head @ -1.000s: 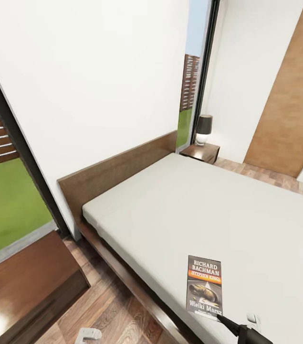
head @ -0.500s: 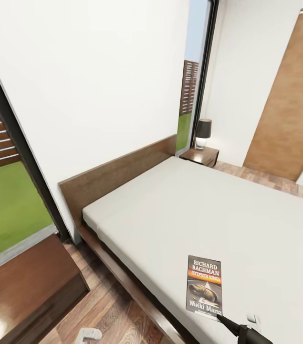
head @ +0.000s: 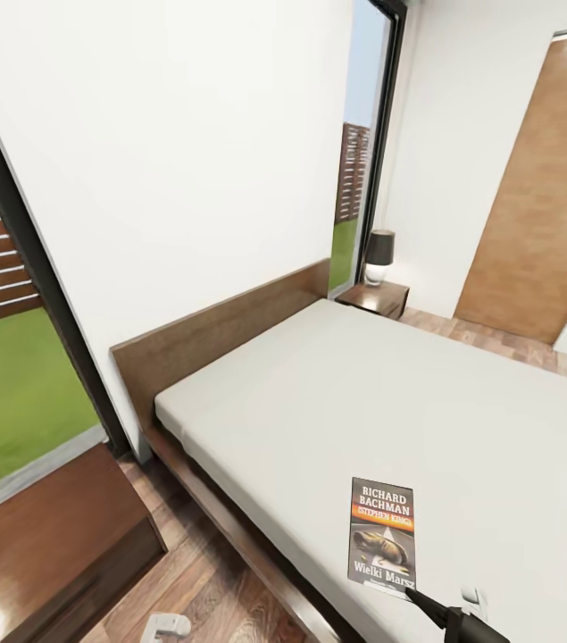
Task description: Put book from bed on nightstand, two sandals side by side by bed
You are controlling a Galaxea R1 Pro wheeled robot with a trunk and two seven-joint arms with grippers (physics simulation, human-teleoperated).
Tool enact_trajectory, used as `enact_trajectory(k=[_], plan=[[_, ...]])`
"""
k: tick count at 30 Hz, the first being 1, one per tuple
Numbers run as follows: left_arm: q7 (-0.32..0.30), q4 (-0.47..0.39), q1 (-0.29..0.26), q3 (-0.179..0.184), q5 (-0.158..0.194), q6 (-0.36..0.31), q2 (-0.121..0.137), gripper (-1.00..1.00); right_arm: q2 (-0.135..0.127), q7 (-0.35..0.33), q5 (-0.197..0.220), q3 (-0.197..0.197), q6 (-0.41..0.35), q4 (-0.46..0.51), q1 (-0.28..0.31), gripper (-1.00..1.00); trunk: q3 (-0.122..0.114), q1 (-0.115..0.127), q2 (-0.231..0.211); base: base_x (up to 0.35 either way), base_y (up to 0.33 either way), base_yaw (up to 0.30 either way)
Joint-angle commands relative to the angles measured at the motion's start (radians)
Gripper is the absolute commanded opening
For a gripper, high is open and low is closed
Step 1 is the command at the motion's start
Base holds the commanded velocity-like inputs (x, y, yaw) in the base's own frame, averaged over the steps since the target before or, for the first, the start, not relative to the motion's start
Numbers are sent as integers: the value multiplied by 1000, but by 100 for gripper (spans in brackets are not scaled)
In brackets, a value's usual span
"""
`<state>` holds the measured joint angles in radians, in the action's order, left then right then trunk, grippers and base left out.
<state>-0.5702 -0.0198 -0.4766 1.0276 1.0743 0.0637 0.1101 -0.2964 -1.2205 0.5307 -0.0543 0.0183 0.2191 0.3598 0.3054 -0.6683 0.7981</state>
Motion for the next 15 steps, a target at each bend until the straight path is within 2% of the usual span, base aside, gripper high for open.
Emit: enact_trajectory(k=[1, 15], plan=[[-1, 0, -1, 9, 4, 5, 0, 100, 0, -4, -5, -6, 2, -1, 1, -100, 0, 0, 1, 0, 0, 0], [-1, 0, -1, 9, 4, 5, 0, 100, 0, -4, -5, -6, 4, 0, 1, -100, -23, 0, 1, 0, 0, 0]])
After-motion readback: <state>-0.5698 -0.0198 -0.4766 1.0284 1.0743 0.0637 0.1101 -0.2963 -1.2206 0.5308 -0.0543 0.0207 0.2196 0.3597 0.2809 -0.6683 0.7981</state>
